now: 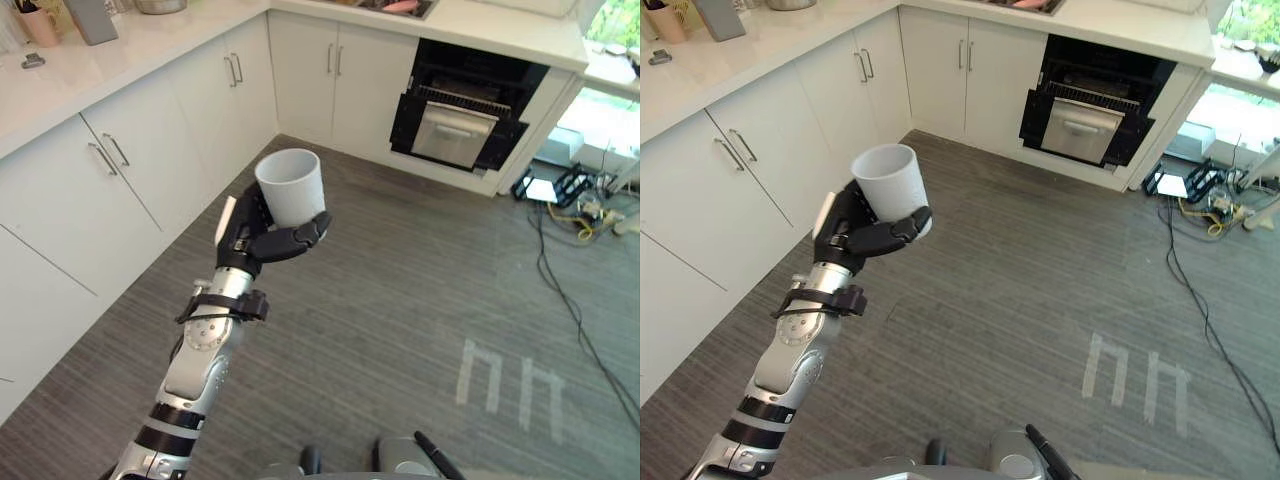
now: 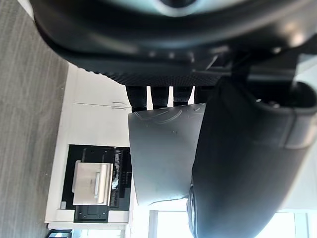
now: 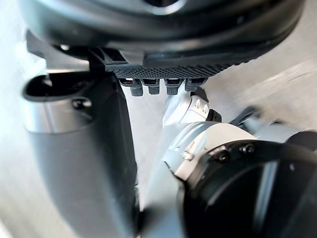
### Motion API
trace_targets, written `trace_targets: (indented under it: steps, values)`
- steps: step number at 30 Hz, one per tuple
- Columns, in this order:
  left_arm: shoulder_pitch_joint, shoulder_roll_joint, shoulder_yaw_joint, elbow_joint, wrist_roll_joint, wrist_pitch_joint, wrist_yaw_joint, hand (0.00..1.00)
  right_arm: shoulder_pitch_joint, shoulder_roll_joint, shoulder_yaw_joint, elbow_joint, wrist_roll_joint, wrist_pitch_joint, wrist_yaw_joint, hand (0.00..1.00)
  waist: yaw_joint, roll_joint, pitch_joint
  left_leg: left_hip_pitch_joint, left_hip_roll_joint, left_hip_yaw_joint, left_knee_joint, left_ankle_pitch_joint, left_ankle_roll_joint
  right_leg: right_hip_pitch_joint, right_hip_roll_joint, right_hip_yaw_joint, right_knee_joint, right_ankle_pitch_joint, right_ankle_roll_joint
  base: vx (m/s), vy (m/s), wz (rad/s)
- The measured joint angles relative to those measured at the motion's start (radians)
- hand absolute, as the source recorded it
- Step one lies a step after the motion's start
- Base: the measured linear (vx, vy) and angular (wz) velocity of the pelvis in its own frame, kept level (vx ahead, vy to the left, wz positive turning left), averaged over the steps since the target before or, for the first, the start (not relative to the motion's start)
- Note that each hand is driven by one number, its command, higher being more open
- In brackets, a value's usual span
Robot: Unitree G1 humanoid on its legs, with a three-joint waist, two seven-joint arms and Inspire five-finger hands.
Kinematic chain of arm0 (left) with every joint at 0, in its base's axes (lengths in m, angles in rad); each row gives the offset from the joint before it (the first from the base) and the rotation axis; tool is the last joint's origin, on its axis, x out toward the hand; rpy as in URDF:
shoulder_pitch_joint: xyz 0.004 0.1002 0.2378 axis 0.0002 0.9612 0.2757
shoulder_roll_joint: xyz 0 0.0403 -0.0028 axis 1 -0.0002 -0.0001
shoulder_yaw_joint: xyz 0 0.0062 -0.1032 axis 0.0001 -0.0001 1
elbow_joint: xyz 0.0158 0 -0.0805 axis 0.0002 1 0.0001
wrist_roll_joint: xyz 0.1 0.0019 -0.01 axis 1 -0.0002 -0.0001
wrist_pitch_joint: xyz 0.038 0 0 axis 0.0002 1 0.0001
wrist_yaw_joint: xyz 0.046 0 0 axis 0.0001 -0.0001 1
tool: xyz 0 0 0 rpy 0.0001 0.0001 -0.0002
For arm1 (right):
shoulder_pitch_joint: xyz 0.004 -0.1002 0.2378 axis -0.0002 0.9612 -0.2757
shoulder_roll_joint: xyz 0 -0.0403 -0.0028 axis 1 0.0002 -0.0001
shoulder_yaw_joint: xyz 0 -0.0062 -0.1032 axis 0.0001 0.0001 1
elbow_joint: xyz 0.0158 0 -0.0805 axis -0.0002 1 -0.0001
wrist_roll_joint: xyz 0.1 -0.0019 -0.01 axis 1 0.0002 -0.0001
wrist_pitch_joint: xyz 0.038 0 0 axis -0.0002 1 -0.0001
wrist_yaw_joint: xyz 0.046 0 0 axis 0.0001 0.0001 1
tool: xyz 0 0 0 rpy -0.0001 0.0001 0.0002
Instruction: Walk over to the sink, pick up the cup, carry it to the dishwasher, place the cup inside the dishwasher, then close the dishwasher door
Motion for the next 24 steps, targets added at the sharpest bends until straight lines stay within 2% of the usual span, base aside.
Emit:
trace_targets:
  steps: [1, 2, 3, 4, 6, 7, 10, 14, 18, 20, 24]
  values:
    - [0.0, -0.002, 0.0, -0.001, 0.003, 0.001, -0.005, 0.0, 0.004, 0.001, 0.003, 0.0, -0.003, 0.0, -0.004, 1.0, 0.004, -0.009, -0.005, 0.011, 0.003, 0.023, 0.001, -0.011, -0.016, 0.009, -0.004, 0.001, -0.042, 0.055, -0.005, 0.38, -0.159, 0.58]
    - [0.0, 0.007, 0.005, -0.001, 0.008, 0.001, -0.008, 0.0, 0.013, 0.006, 0.012, 0.005, -0.006, 0.002, -0.003, 1.0, 0.009, -0.034, -0.022, 0.024, -0.003, 0.061, 0.02, -0.042, -0.05, 0.019, -0.016, -0.002, -0.088, 0.177, 0.004, 0.33, -0.2, 0.25]
    - [0.001, 0.004, 0.008, -0.001, 0.007, 0.005, -0.007, 0.0, 0.012, 0.004, 0.012, 0.012, -0.006, -0.001, -0.003, 1.0, 0.008, -0.027, -0.027, 0.026, 0.01, 0.069, 0.034, -0.065, -0.056, 0.041, -0.01, -0.001, -0.094, 0.156, 0.013, 0.37, -0.261, 0.15]
    - [0.0, 0.002, 0.014, -0.001, 0.007, 0.006, -0.013, 0.0, 0.003, -0.005, 0.013, 0.021, -0.002, -0.004, 0.0, 1.0, 0.017, 0.004, -0.033, 0.03, 0.047, 0.094, 0.044, -0.084, -0.071, 0.069, 0.02, -0.015, -0.131, 0.154, -0.003, 0.39, -0.306, 0.02]
    - [0.0, 0.003, 0.022, 0.001, 0.005, 0.006, -0.034, 0.0, -0.008, -0.025, 0.034, 0.023, 0.006, -0.018, 0.0, 1.0, 0.011, 0.043, -0.041, 0.076, 0.095, 0.145, -0.007, -0.085, -0.073, 0.116, 0.067, -0.032, -0.175, 0.155, -0.026, 0.27, -0.209, -0.02]
    - [0.0, 0.003, 0.022, 0.0, 0.005, 0.006, -0.043, 0.0, -0.01, -0.034, 0.042, 0.023, 0.006, -0.023, -0.001, 1.0, 0.009, 0.053, -0.047, 0.096, 0.111, 0.165, -0.032, -0.084, -0.074, 0.128, 0.084, -0.035, -0.185, 0.155, -0.03, 0.23, -0.143, 0.01]
    - [0.0, 0.005, 0.032, 0.002, 0.005, 0.005, -0.052, 0.0, -0.028, -0.063, 0.061, 0.017, 0.032, -0.038, 0.005, 1.0, 0.001, 0.057, -0.05, 0.125, 0.124, 0.205, -0.061, -0.079, -0.083, 0.151, 0.101, -0.032, -0.213, 0.155, -0.035, 0.18, -0.074, -0.1]
    - [0.003, 0.019, 0.073, 0.062, 0.005, -0.005, -0.028, 0.0, -0.032, -0.082, 0.108, -0.004, 0.075, -0.056, 0.025, 1.0, 0.003, 0.058, -0.051, 0.131, 0.105, 0.242, -0.061, -0.079, -0.084, 0.159, 0.089, 0.0, -0.247, 0.163, -0.037, 0.06, 0.026, -0.23]
    - [0.026, 0.033, 0.112, 0.089, 0.01, -0.015, 0.011, 0.0, -0.023, -0.064, 0.15, 0.003, 0.081, -0.042, 0.033, 1.0, 0.001, 0.058, -0.051, 0.133, 0.092, 0.263, -0.059, -0.079, -0.083, 0.17, 0.08, 0.004, -0.284, 0.192, -0.032, 0.01, 0.039, -0.19]
    - [0.036, 0.033, 0.119, 0.101, 0.03, -0.049, 0.015, 0.0, -0.009, -0.05, 0.15, 0.004, 0.08, -0.033, 0.039, 1.0, 0.001, 0.058, -0.051, 0.135, 0.086, 0.264, -0.057, -0.079, -0.084, 0.172, 0.075, 0.004, -0.285, 0.2, -0.027, 0.0, 0.035, -0.06]
    - [0.039, 0.033, 0.12, 0.107, 0.047, -0.07, 0.014, 0.0, 0.0, -0.046, 0.165, 0.004, 0.079, -0.031, 0.042, 1.0, 0.0, 0.058, -0.051, 0.136, 0.084, 0.268, -0.056, -0.079, -0.083, 0.171, 0.074, 0.004, -0.286, 0.216, -0.024, -0.03, 0.017, -0.03]
